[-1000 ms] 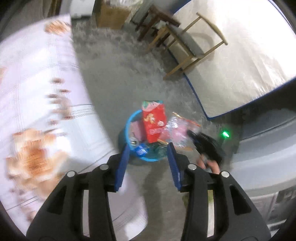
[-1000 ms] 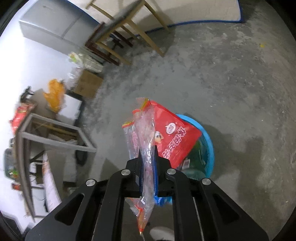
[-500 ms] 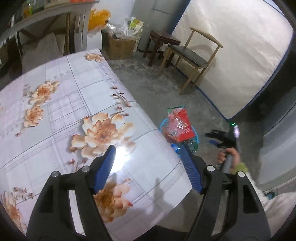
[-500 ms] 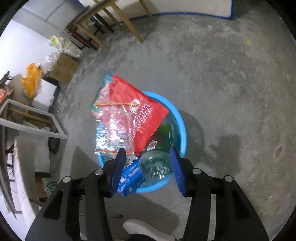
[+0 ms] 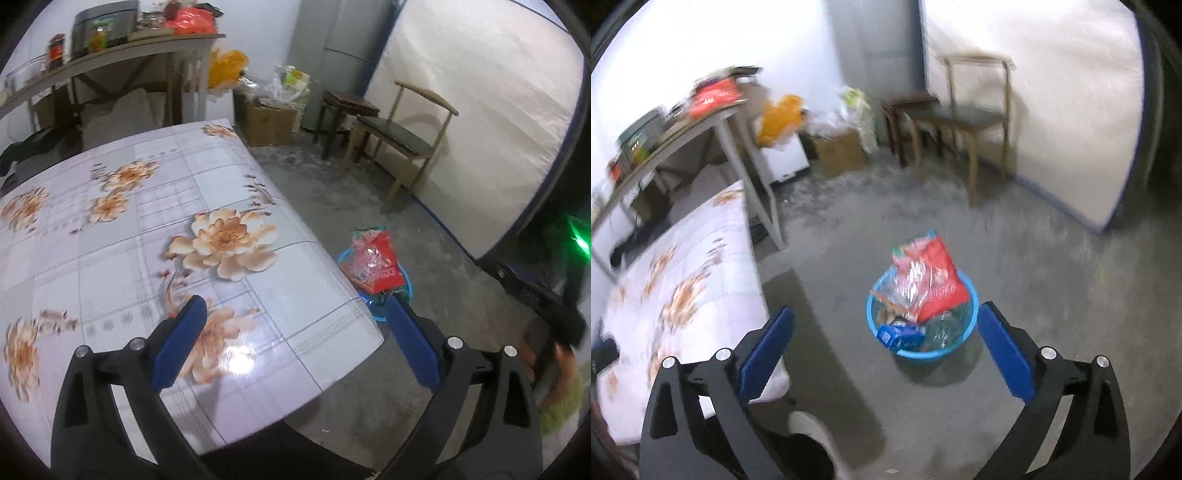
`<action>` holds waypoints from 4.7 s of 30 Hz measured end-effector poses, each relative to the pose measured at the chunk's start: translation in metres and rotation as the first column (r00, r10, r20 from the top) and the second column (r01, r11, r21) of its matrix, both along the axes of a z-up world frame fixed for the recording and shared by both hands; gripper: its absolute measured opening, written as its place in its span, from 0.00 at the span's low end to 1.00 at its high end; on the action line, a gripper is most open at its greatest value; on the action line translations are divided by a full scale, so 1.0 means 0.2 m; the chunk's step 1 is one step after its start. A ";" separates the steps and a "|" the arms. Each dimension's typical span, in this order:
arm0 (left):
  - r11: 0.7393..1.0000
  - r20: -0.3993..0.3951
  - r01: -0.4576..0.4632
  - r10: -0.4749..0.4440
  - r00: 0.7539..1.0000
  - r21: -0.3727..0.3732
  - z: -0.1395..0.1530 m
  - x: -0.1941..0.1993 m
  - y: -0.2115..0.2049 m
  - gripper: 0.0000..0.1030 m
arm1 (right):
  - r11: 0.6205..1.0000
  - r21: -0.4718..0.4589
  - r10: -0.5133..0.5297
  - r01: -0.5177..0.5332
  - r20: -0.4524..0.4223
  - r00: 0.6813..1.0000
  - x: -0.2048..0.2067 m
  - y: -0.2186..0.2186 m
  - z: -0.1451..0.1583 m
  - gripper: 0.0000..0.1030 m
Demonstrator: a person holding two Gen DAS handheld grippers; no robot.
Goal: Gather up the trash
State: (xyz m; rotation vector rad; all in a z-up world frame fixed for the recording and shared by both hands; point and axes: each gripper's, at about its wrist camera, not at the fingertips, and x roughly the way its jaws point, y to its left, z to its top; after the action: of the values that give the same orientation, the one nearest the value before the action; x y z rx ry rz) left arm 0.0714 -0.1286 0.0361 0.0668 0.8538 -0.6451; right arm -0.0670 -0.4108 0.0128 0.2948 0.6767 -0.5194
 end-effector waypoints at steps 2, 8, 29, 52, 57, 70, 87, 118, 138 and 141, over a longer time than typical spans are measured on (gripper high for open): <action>0.997 0.037 -0.065 0.064 0.997 0.036 0.01 -0.05 0.02 0.91 | 0.999 -0.039 0.034 -0.034 0.001 0.999 -0.03 0.11 0.06 0.94; 0.973 0.147 -0.220 0.208 0.967 0.067 0.06 -0.18 0.12 0.92 | 0.988 -0.107 0.112 -0.113 -0.012 0.994 -0.13 0.41 0.16 0.94; 0.872 0.100 -0.417 0.405 0.909 0.257 -0.08 -0.27 0.22 0.91 | 0.987 -0.126 0.092 -0.099 -0.061 0.994 -0.06 0.53 0.04 0.94; 0.841 0.140 -0.446 0.424 0.895 0.305 -0.07 -0.27 0.23 0.91 | 0.985 -0.126 0.105 -0.114 -0.081 0.991 -0.06 0.50 0.01 0.94; 0.839 0.137 -0.447 0.426 0.895 0.312 -0.07 -0.27 0.24 0.91 | 0.985 -0.126 0.109 -0.119 -0.083 0.991 -0.06 0.51 0.01 0.94; 0.838 0.128 -0.448 0.430 0.894 0.311 -0.08 -0.27 0.25 0.91 | 0.985 -0.127 0.108 -0.118 -0.084 0.991 -0.06 0.52 0.01 0.94; 0.840 0.119 -0.442 0.427 0.896 0.316 -0.10 -0.26 0.26 0.91 | 0.985 -0.122 0.109 -0.120 -0.088 0.990 -0.06 0.51 0.02 0.94; 0.841 0.107 -0.437 0.426 0.898 0.320 -0.11 -0.24 0.27 0.91 | 0.983 -0.123 0.125 -0.136 -0.093 0.988 -0.04 0.52 0.02 0.94; 0.841 0.103 -0.436 0.426 0.899 0.322 -0.12 -0.24 0.27 0.91 | 0.983 -0.121 0.127 -0.139 -0.096 0.987 -0.04 0.52 0.02 0.94; 0.840 0.103 -0.437 0.427 0.898 0.321 -0.12 -0.24 0.27 0.91 | 0.983 -0.120 0.130 -0.141 -0.096 0.987 -0.03 0.52 0.01 0.94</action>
State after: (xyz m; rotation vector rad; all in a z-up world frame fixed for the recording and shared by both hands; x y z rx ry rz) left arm 0.0237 -0.0740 0.0127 0.1863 0.9085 -0.0651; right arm -0.0737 -0.3067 0.0153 0.1065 0.7404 -0.4448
